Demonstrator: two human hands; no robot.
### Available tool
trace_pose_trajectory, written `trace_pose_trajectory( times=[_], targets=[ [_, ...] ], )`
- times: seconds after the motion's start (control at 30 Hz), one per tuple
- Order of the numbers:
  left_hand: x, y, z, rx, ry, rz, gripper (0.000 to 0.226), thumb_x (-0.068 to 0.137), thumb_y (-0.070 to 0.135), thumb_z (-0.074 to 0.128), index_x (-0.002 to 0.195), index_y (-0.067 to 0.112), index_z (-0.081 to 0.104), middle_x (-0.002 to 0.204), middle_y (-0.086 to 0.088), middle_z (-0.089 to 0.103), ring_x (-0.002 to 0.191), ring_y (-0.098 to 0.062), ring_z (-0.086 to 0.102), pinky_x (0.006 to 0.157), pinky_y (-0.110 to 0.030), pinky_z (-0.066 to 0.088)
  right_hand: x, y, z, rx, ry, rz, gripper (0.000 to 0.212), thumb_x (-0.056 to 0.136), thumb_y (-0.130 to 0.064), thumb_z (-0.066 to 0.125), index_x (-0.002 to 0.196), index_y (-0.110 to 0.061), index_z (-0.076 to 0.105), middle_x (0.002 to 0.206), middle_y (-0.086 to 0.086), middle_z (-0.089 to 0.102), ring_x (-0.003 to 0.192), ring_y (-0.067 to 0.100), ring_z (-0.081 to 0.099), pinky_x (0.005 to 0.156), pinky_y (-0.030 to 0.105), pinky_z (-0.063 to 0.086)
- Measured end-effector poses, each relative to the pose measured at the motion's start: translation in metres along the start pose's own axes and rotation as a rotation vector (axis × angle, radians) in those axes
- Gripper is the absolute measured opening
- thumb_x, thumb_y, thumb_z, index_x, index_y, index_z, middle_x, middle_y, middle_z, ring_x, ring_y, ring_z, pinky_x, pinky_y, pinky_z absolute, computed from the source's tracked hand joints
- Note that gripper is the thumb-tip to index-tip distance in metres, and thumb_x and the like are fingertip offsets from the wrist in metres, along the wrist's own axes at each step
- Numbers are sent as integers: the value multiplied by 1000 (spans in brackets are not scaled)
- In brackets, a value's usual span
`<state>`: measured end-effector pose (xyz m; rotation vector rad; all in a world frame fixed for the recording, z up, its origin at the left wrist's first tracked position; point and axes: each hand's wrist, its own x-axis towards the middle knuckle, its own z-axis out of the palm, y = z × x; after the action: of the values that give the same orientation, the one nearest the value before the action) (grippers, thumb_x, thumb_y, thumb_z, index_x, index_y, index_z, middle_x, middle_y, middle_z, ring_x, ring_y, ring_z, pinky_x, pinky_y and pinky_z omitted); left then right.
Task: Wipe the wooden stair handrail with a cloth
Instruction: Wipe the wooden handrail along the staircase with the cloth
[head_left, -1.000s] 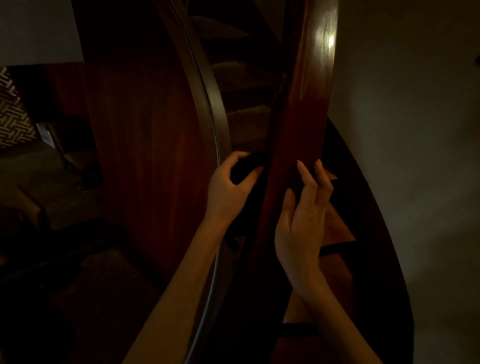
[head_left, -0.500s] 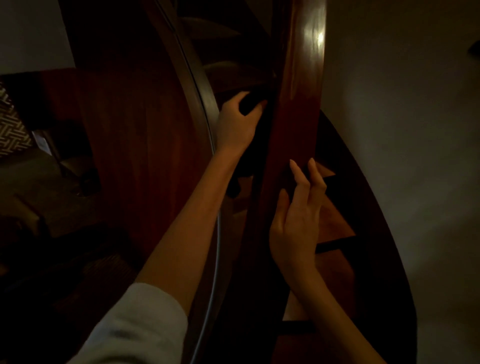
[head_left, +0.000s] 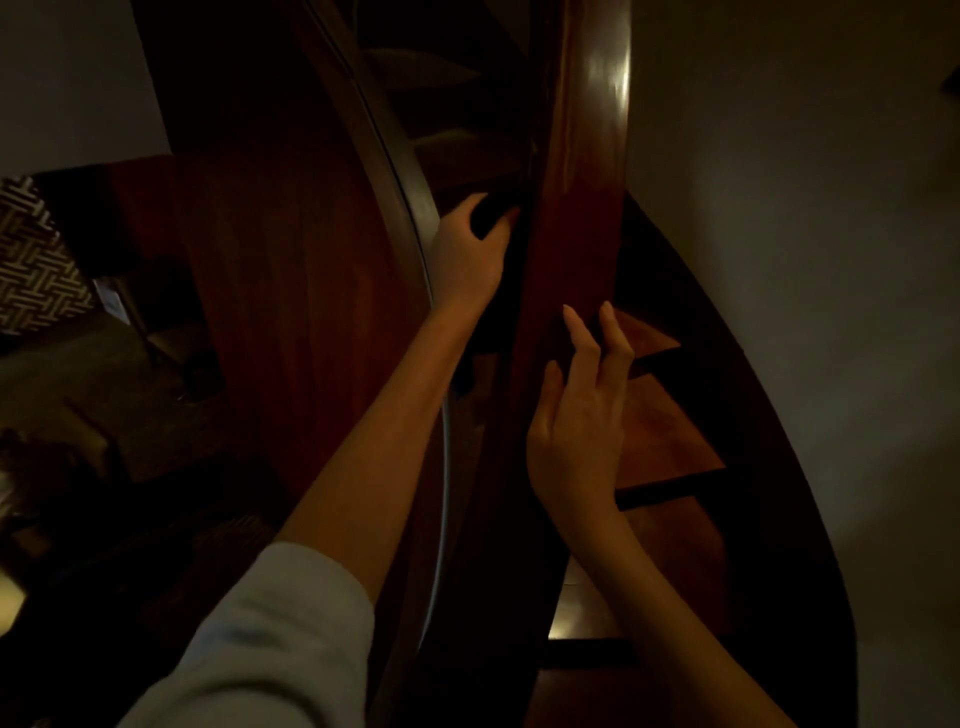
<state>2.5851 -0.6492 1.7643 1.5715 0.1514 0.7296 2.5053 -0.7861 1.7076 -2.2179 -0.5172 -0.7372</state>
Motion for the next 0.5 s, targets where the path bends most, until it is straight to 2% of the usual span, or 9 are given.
trace_pose_trajectory(
  times=[0.07,0.1,0.17,0.23,0.27,0.33,0.4,0.5],
  targets=[
    [-11,-7,-2,3,-9,-17,18,98,19,55,110,14,68,96,-1,69,86,-17,67,81,-41,56,0,1,0,11,2,-14,46,102,-16,41,147,-14,38,159,12,18,147,29,22,88,-11,20],
    [-24,-12,-6,0,-16,-38,15,98,20,55,108,19,67,96,1,69,87,-16,68,83,-42,56,0,1,0,10,0,-22,45,102,-15,42,147,-14,38,159,13,19,147,29,23,89,-8,26],
    [-57,-25,-13,-3,-16,-71,13,98,23,56,105,28,66,96,3,70,83,-14,68,76,-40,57,0,0,0,-6,-3,-27,45,102,-16,43,147,-14,38,159,12,19,147,29,23,95,10,40],
    [-96,-37,-22,-4,-7,-95,15,97,23,57,104,34,65,93,8,71,76,-8,67,66,-28,55,-1,-2,-1,-8,9,-21,44,102,-16,43,146,-14,40,158,13,21,147,29,22,102,30,43],
    [-118,-42,-28,-10,-11,-113,18,97,22,57,102,38,64,91,14,70,76,-5,67,65,-22,53,-2,-3,-2,4,16,-19,43,103,-16,43,145,-14,40,158,13,22,147,29,22,104,33,41],
    [-162,-52,-42,-12,-58,-169,25,97,18,56,101,42,63,90,20,70,81,0,68,69,-15,53,-3,-3,-2,44,15,-10,42,103,-15,42,145,-13,41,157,13,23,147,29,21,108,34,36],
    [-202,-59,-60,25,-126,-232,26,97,17,56,102,42,63,93,19,72,85,-2,69,73,-18,55,-5,0,-2,74,12,-6,41,103,-15,42,144,-13,42,157,12,23,148,29,20,109,31,30],
    [-236,-63,-84,167,-200,-273,25,96,17,59,99,41,65,89,20,71,77,-7,69,66,-18,54,-4,3,-2,119,13,-3,41,102,-12,44,143,-13,44,157,11,24,148,28,20,107,28,31]
  ],
)
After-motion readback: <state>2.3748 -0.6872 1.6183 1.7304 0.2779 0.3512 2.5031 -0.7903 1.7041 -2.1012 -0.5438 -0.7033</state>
